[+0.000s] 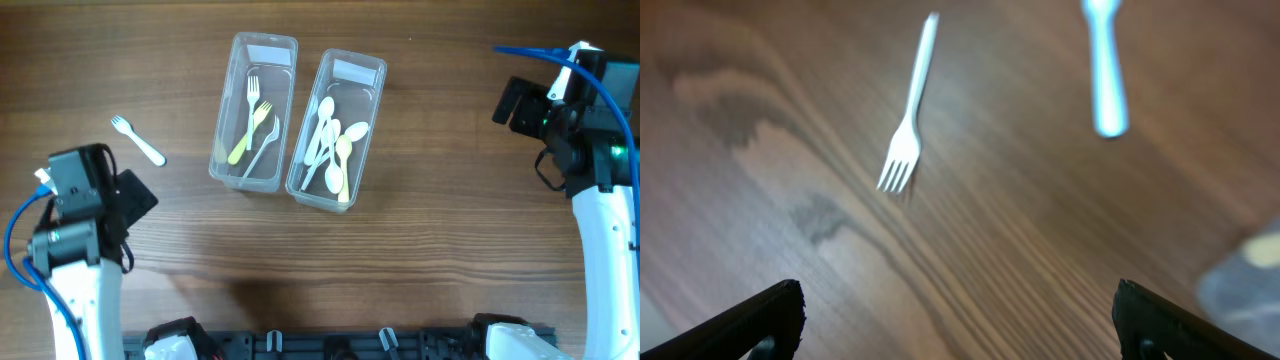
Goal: Pack container
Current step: 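Carry the white fork into the left container and release, then move the left gripper back and grasp a white fork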
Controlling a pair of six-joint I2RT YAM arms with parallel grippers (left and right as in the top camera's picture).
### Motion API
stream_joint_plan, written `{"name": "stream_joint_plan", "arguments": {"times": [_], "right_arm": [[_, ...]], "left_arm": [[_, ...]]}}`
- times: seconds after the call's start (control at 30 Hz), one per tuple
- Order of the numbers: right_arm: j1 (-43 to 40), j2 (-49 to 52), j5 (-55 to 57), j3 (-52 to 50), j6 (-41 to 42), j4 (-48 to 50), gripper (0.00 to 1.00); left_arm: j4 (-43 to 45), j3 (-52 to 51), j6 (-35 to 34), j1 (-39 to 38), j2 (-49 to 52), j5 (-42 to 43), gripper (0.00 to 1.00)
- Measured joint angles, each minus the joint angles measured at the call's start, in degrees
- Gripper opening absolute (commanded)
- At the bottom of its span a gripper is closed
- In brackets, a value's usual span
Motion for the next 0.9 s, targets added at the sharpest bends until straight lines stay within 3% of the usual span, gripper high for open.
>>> {"name": "stream_joint_plan", "arguments": {"times": [0.27,0.53,0.9], "right_arm": [[0.0,0.0,0.0,0.0,0.0,0.0,1.00],[0.0,0.0,0.0,0.0,0.0,0.0,1.00],[0.0,0.0,0.0,0.0,0.0,0.0,1.00]], "left_arm": [[12.1,-0.5,7.6,16.3,20.9,12.1,1.00],[27.4,-0.8,15.0,17.8,29.3,13.7,1.00],[29.6,-0.7,16.6,22.8,41.2,20.7,0.99]]}}
